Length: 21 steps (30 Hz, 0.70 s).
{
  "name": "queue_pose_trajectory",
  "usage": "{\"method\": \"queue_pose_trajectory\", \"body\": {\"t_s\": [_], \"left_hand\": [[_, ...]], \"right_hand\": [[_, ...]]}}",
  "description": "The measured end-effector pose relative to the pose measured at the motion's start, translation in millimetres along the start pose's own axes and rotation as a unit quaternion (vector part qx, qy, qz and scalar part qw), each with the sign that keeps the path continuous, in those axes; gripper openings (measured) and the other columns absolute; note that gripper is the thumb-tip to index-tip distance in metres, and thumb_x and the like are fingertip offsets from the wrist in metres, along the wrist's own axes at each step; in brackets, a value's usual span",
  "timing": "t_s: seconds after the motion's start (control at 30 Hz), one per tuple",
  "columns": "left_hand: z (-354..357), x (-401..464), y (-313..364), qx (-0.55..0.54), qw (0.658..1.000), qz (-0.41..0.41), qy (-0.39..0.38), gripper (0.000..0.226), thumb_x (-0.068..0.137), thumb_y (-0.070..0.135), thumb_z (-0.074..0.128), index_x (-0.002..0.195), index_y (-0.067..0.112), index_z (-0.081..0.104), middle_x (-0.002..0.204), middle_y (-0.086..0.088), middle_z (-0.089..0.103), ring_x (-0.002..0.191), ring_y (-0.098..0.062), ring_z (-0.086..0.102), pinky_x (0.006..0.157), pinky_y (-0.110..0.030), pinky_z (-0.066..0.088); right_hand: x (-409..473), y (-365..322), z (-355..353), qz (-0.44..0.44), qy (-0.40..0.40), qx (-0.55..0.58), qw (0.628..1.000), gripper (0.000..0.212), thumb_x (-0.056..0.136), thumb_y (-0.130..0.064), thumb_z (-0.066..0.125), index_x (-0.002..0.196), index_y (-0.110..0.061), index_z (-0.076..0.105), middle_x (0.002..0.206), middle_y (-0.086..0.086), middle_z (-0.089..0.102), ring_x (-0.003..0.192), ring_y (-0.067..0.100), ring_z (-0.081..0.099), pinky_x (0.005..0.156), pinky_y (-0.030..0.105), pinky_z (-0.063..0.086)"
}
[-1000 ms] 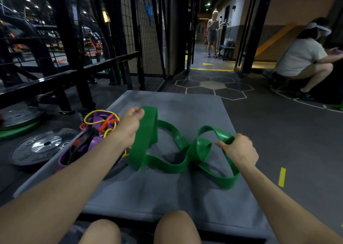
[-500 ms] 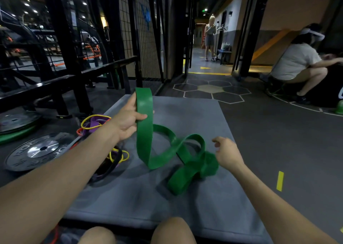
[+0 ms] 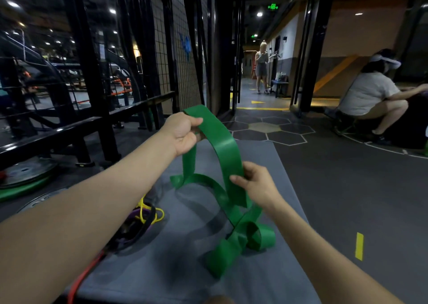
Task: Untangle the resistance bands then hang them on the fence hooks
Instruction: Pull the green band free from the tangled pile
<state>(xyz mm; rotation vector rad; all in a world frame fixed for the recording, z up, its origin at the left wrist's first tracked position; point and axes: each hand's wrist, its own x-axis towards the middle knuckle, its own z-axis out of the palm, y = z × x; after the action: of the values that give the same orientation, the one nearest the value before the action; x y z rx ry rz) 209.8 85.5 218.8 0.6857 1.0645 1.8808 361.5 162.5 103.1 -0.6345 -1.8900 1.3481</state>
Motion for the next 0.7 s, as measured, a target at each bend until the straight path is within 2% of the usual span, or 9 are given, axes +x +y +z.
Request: {"method": "queue_pose_trajectory", "body": {"t_s": [0.07, 0.17, 0.23, 0.3, 0.4, 0.5, 0.63, 0.7], "left_hand": [[-4.2, 2.3, 0.5, 0.030, 0.999, -0.018, 0.012, 0.013, 0.095, 0.006, 0.044, 0.094, 0.005, 0.057, 0.094, -0.010, 0.062, 0.084, -0.018, 0.061, 0.064, -0.030, 0.057], [-7.3, 1.2, -7.0, 0.087, 0.996, -0.035, -0.004, 0.011, 0.094, 0.020, 0.051, 0.092, 0.011, 0.057, 0.096, -0.005, 0.062, 0.089, -0.012, 0.059, 0.080, -0.030, 0.050], [-3.7, -5.3, -17.1, 0.160, 0.984, -0.059, -0.050, 0.011, 0.093, 0.022, 0.051, 0.089, 0.014, 0.058, 0.091, -0.003, 0.062, 0.088, -0.012, 0.059, 0.082, -0.029, 0.045], [1.7, -12.3, -27.3, 0.221, 0.970, -0.059, -0.088, 0.010, 0.092, 0.016, 0.053, 0.101, 0.017, 0.058, 0.097, -0.002, 0.062, 0.094, -0.012, 0.058, 0.081, -0.028, 0.045], [4.9, -18.4, -34.0, 0.284, 0.953, -0.021, -0.106, 0.037, 0.089, 0.005, 0.056, 0.123, 0.017, 0.049, 0.113, 0.001, 0.057, 0.103, -0.011, 0.054, 0.090, -0.029, 0.044], [6.6, -24.2, -40.8, 0.291, 0.951, 0.012, -0.100, 0.045, 0.083, -0.005, 0.061, 0.121, 0.014, 0.046, 0.115, 0.003, 0.052, 0.098, -0.013, 0.057, 0.093, -0.031, 0.046], [6.9, -25.4, -62.5, 0.235, 0.969, 0.071, -0.013, 0.054, 0.074, -0.010, 0.068, 0.114, 0.007, 0.036, 0.108, -0.002, 0.048, 0.081, -0.008, 0.061, 0.069, -0.018, 0.055], [4.5, -26.5, -75.0, 0.237, 0.969, 0.066, -0.035, 0.050, 0.074, -0.007, 0.070, 0.113, 0.004, 0.042, 0.113, -0.008, 0.053, 0.090, -0.014, 0.062, 0.075, -0.021, 0.054]], "right_hand": [[0.8, -21.8, -15.2, -0.035, 0.019, 0.020, 0.999, 0.022, 0.083, 0.005, 0.062, 0.082, -0.017, 0.064, 0.082, -0.003, 0.070, 0.071, 0.007, 0.066, 0.077, 0.031, 0.055], [3.5, -49.6, -31.6, -0.083, 0.049, 0.018, 0.995, 0.026, 0.083, 0.003, 0.062, 0.082, -0.023, 0.064, 0.080, -0.006, 0.069, 0.070, 0.006, 0.065, 0.077, 0.030, 0.055], [6.2, -61.4, -35.5, -0.097, 0.045, 0.009, 0.994, 0.025, 0.084, 0.002, 0.062, 0.084, -0.023, 0.064, 0.081, -0.006, 0.069, 0.071, 0.007, 0.065, 0.079, 0.032, 0.056], [8.2, -68.8, -35.7, -0.099, 0.033, -0.009, 0.994, 0.021, 0.085, -0.001, 0.062, 0.084, -0.022, 0.064, 0.083, -0.003, 0.069, 0.076, 0.013, 0.067, 0.080, 0.035, 0.057], [8.6, -70.5, -33.6, -0.095, 0.032, -0.024, 0.995, 0.017, 0.087, -0.004, 0.061, 0.084, -0.020, 0.064, 0.085, 0.001, 0.070, 0.084, 0.022, 0.068, 0.083, 0.043, 0.056], [8.7, -71.2, -31.2, -0.089, 0.019, -0.010, 0.996, 0.017, 0.088, -0.002, 0.058, 0.087, -0.019, 0.063, 0.086, 0.001, 0.069, 0.083, 0.022, 0.067, 0.083, 0.044, 0.056], [15.3, -80.4, -24.3, -0.102, 0.023, 0.003, 0.994, 0.014, 0.090, 0.002, 0.053, 0.094, -0.010, 0.059, 0.087, 0.002, 0.066, 0.085, 0.021, 0.064, 0.083, 0.038, 0.055], [19.1, -85.8, -21.7, -0.108, 0.030, 0.032, 0.993, 0.016, 0.091, 0.004, 0.050, 0.096, -0.009, 0.058, 0.086, 0.002, 0.065, 0.082, 0.018, 0.062, 0.081, 0.033, 0.054]]}}
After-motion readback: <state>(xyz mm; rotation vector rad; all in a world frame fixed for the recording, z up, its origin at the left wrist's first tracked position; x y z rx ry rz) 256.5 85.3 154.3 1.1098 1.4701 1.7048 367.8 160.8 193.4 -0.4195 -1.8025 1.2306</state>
